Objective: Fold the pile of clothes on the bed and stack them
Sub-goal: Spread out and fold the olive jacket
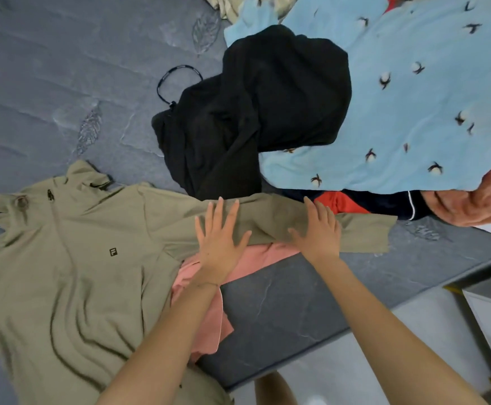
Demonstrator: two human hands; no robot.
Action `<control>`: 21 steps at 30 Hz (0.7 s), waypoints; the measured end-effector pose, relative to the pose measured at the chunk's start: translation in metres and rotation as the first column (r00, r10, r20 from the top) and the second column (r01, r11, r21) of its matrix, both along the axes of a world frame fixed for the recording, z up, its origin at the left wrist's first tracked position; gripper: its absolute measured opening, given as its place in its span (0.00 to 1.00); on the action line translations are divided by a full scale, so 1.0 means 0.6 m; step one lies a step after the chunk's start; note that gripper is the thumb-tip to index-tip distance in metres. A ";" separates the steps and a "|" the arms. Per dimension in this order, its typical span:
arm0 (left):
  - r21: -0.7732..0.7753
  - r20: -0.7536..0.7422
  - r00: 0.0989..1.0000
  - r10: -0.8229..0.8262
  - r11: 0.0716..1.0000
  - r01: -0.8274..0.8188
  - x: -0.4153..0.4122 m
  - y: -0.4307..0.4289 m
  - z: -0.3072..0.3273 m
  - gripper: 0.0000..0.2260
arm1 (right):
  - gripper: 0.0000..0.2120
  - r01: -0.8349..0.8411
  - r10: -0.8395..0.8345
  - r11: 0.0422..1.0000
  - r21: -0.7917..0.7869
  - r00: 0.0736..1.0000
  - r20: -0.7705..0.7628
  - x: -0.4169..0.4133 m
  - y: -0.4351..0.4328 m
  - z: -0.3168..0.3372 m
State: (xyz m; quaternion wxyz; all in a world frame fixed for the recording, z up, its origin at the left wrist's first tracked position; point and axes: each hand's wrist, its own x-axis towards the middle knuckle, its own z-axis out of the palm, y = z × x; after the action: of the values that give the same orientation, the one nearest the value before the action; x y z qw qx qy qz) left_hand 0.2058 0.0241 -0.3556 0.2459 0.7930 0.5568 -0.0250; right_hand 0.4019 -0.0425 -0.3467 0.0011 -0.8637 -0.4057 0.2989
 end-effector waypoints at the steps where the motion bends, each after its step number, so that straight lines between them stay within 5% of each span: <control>1: -0.007 0.001 1.000 -0.014 1.000 0.014 0.011 -0.001 -0.003 0.31 | 0.38 0.016 -0.016 1.000 -0.006 1.000 0.002 0.014 -0.006 -0.004; 8: -0.068 -0.026 0.990 -0.137 0.989 0.135 0.079 -0.011 -0.025 0.29 | 0.34 0.014 -0.005 0.995 -0.099 0.996 0.093 0.080 -0.026 -0.025; 13: -0.104 -0.011 0.986 -0.167 0.981 0.165 0.087 -0.011 -0.032 0.28 | 0.18 -0.011 0.047 0.973 -0.232 0.987 0.151 0.124 -0.046 -0.041; 21: -0.115 0.218 0.969 -0.115 0.983 0.142 0.050 -0.004 -0.021 0.24 | 0.05 -0.082 0.085 0.995 0.053 0.995 -0.050 0.033 -0.001 0.008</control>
State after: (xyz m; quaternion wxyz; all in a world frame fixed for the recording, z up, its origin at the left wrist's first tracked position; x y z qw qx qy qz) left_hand 0.2356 0.0217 -0.3685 0.3522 0.8080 0.4723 0.0071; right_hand 0.4215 -0.0428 -0.3419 0.0211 -0.8377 -0.4487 0.3106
